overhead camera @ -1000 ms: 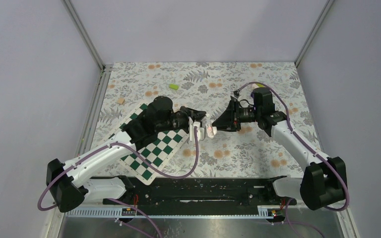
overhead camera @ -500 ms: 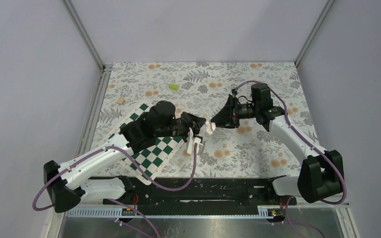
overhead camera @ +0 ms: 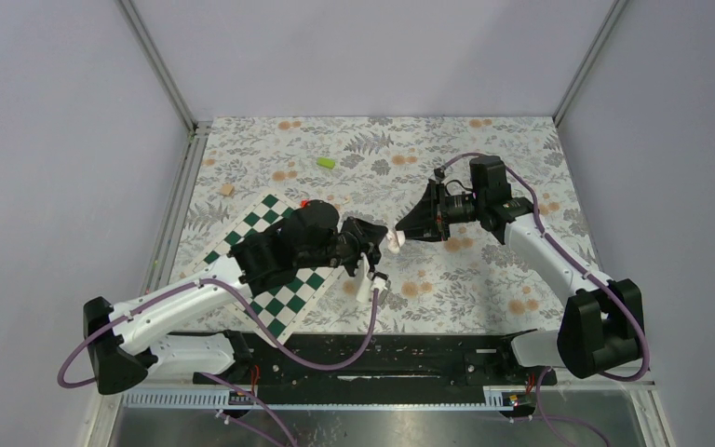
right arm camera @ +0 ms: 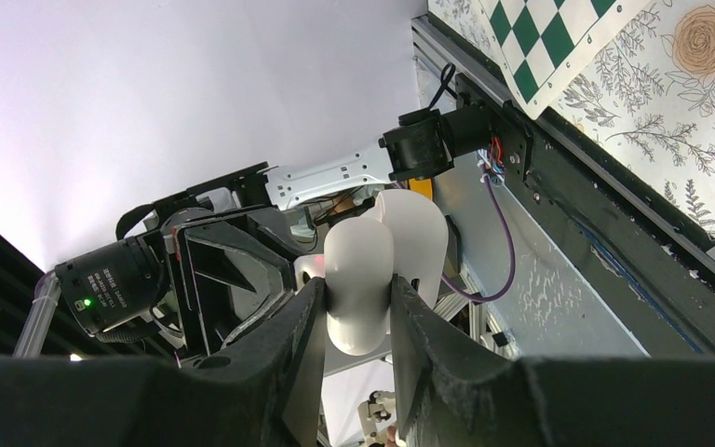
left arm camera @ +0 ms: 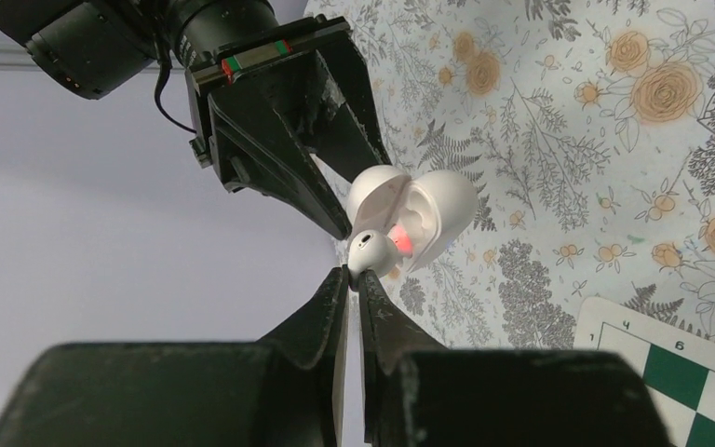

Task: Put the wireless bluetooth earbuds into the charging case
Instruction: Insert the right earbud into the right side groove of the charging case.

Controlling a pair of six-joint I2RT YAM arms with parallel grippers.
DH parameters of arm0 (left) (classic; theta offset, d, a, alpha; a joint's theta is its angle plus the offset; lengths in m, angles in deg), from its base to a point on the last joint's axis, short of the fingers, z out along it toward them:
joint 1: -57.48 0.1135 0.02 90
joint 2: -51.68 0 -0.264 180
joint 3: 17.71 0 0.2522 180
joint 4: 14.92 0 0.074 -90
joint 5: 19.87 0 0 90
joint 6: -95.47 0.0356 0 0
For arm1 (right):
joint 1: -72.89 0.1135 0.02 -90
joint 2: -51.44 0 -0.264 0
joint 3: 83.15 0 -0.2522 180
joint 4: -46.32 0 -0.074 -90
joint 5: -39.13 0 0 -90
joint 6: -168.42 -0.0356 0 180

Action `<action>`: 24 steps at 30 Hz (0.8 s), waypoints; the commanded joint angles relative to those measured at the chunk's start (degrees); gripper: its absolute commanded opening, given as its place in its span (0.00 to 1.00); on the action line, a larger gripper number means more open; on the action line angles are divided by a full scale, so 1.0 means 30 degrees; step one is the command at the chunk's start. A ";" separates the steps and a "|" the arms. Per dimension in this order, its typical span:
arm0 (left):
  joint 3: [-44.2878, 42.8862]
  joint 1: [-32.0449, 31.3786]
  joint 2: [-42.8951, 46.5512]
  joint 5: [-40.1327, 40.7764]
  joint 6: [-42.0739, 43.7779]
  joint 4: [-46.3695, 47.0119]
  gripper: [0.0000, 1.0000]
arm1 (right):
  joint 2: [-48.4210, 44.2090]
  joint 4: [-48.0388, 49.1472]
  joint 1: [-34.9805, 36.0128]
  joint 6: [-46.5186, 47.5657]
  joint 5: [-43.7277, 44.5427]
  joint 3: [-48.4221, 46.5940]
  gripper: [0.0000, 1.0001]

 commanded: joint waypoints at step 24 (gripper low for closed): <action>-0.0651 -0.0798 -0.0690 0.1934 0.1277 -0.0018 0.00 | 0.0034 0.0604 -0.0120 -0.0441 -0.1064 -0.0496 0.00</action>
